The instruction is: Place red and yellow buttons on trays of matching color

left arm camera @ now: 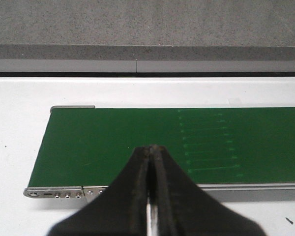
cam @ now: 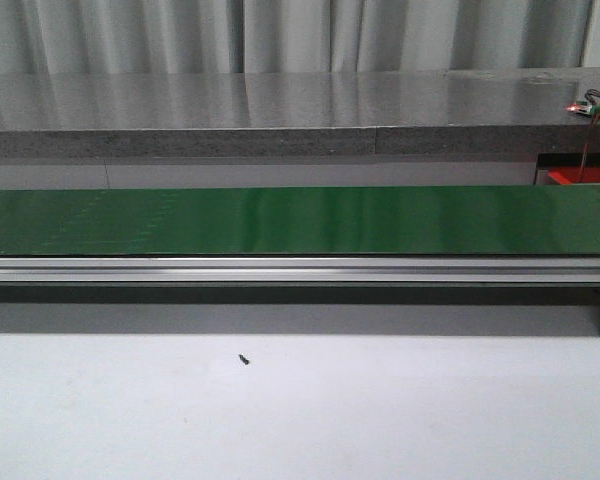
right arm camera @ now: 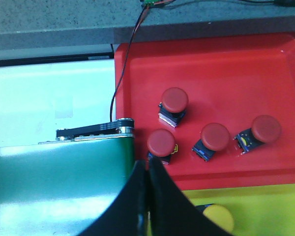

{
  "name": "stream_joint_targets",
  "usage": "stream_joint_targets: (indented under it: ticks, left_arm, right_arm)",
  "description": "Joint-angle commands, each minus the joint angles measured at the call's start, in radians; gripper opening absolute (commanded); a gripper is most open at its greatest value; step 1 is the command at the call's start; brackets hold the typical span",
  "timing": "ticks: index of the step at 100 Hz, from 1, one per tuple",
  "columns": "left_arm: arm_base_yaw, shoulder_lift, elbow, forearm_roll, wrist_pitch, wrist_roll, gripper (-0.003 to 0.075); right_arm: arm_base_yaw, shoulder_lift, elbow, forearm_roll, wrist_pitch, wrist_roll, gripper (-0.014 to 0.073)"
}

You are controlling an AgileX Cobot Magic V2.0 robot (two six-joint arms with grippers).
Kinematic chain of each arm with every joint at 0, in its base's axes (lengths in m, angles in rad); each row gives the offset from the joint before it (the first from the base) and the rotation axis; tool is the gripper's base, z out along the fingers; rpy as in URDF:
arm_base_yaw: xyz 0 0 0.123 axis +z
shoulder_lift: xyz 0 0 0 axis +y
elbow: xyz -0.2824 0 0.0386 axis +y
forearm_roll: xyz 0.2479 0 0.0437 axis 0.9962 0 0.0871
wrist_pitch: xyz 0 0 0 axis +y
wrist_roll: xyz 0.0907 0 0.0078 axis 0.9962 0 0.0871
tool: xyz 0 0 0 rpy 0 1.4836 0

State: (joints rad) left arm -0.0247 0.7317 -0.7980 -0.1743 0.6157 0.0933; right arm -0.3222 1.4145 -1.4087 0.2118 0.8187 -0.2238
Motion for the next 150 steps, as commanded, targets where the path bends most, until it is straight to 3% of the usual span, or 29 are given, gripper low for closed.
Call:
stream_joint_targets:
  ticks: [1, 53, 96, 150]
  left_arm:
    - [0.002, 0.002, -0.026, -0.013, -0.058, 0.0, -0.002]
    - [0.002, 0.002, -0.026, -0.013, -0.058, 0.0, -0.002]
    - [0.002, 0.002, -0.026, -0.013, -0.058, 0.0, -0.002]
    - [0.002, 0.002, -0.026, -0.013, -0.058, 0.0, -0.002]
  right_arm:
    - [0.0, -0.112, 0.041, 0.013, -0.105, -0.013, -0.0067]
    - [0.004, -0.402, 0.272, 0.029, -0.192, -0.014, -0.0067]
    - [0.237, -0.683, 0.551, 0.042, -0.349, -0.03, -0.0067]
    - [0.254, -1.077, 0.841, 0.027, -0.486, -0.03, -0.0067]
